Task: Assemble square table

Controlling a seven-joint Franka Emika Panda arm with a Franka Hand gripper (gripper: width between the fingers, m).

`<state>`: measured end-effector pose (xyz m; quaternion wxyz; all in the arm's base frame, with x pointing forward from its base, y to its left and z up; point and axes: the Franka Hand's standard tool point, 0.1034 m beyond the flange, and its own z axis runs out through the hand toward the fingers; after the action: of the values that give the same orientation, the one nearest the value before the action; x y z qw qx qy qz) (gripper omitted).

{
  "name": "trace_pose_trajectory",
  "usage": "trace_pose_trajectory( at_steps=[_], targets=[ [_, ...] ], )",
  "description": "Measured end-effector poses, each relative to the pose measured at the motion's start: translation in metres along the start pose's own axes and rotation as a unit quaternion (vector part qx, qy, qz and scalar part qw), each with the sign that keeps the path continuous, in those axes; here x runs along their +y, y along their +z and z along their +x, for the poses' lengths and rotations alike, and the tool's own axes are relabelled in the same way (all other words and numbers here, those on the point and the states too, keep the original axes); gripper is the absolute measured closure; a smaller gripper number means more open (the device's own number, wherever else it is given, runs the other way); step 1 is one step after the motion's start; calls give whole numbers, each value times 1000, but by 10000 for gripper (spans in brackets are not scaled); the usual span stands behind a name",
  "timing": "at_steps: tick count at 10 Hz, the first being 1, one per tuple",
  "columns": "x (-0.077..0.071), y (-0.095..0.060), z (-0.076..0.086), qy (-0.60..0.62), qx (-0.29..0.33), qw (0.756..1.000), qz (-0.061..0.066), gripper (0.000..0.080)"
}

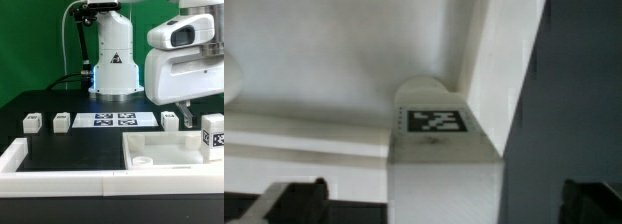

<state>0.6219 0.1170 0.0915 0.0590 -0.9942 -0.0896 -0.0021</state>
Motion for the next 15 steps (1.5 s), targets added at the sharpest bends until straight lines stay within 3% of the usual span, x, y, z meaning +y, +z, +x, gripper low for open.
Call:
trace_pose_trajectory(
  at_steps=[2,4,5,6,10,12,15],
  targets=[
    [0,2,0,-1,2,1000,0,150],
    [-1,6,0,-2,5,1000,-1,421],
    [-2,6,0,-3,8,1000,-2,421],
    [-1,6,0,-3,8,1000,-2,508],
    [0,6,0,25,8,1000,-1,508],
    [0,6,1,88,11,996,-1,508],
    [2,6,0,234,29,972,2,507]
  ],
)
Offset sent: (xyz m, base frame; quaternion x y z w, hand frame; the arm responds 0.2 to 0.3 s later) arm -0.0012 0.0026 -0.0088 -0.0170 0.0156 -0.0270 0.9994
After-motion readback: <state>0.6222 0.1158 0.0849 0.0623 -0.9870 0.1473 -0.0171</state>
